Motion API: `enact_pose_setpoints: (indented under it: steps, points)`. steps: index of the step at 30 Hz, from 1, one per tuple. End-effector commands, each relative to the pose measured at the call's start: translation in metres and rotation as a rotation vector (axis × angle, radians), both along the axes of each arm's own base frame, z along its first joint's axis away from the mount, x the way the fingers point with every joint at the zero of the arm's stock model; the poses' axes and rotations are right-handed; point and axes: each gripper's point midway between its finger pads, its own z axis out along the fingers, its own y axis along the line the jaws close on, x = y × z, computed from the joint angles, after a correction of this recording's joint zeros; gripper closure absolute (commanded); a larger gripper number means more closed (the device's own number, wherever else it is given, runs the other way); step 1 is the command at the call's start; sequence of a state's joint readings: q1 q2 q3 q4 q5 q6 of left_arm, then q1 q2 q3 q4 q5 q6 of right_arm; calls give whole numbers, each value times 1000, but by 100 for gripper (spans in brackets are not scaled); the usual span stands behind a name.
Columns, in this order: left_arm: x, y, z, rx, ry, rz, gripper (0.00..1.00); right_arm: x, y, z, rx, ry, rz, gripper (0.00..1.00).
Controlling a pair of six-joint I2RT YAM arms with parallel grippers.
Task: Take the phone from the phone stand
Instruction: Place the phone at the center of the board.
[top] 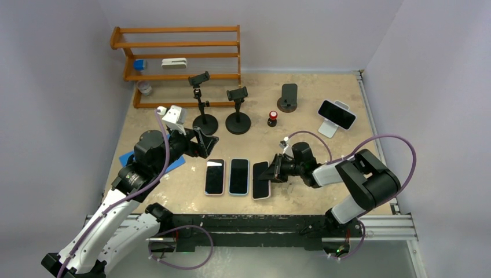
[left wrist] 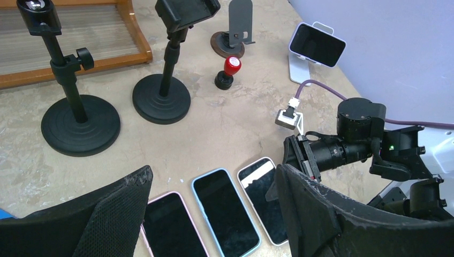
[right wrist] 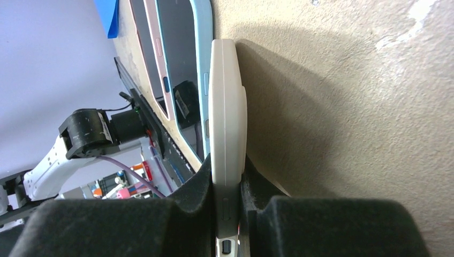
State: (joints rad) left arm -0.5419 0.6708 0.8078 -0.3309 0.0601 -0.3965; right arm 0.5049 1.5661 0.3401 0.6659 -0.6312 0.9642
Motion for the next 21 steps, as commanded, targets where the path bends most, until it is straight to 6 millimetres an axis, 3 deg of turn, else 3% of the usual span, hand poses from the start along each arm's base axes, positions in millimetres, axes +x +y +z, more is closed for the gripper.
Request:
enact_pose_setpoints:
  steps: [1, 12, 21]
  points:
    - [0, -1, 27, -35, -76, -9, 18, 28, -4, 1, -35, -75, -59, 100]
    - [0, 0, 28, -37, -77, -4, 18, 39, -5, -1, -35, -99, -69, 99]
    - [-1, -1, 28, -37, -80, -8, 18, 36, -18, -19, -124, -95, -96, 62]
